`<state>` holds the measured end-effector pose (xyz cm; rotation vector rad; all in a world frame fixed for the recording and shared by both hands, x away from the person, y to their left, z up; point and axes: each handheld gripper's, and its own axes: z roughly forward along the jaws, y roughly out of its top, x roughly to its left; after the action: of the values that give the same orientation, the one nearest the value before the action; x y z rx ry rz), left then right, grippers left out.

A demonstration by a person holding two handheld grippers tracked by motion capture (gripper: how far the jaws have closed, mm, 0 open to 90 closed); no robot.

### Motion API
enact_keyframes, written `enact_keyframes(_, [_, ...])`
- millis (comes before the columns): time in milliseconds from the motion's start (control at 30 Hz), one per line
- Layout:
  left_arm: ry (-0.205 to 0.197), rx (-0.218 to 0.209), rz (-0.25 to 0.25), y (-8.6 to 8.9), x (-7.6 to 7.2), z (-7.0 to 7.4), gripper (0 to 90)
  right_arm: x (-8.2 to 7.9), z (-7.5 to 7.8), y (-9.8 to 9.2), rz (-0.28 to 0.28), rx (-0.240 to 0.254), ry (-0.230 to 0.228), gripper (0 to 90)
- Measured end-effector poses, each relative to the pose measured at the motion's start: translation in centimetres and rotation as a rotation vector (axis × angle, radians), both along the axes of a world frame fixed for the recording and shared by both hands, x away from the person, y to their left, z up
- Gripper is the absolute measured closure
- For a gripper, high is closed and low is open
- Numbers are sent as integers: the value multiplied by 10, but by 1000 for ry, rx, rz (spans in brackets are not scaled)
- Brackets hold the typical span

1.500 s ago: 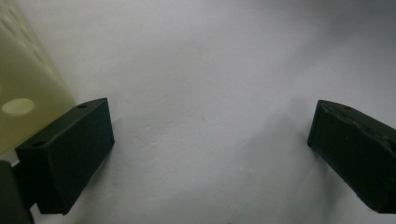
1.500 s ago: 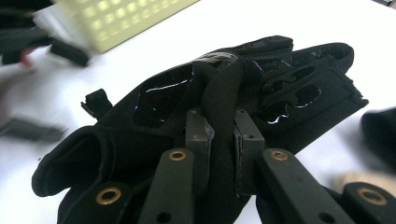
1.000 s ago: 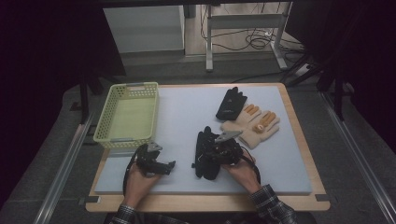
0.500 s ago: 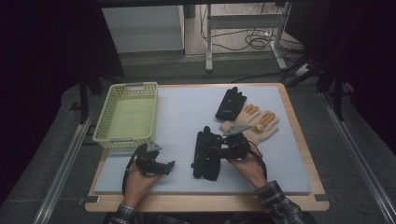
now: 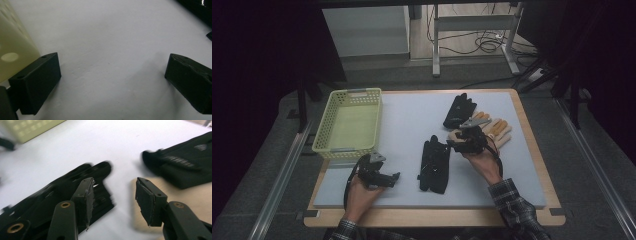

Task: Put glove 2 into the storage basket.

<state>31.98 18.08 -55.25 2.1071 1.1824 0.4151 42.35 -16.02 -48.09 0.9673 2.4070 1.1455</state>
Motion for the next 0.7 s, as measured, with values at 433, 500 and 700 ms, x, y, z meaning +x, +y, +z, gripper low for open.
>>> enact_keyframes(433, [-1, -1, -1, 0, 0, 0, 6, 87, 2, -4, -135, -87, -1, 490])
enact_keyframes(500, [-1, -2, 0, 0, 0, 0, 6, 98, -1, -2, -144, -109, -2, 490])
enact_keyframes(700, [0, -1, -1, 0, 0, 0, 6, 127, -14, -1, -186, -162, -12, 399])
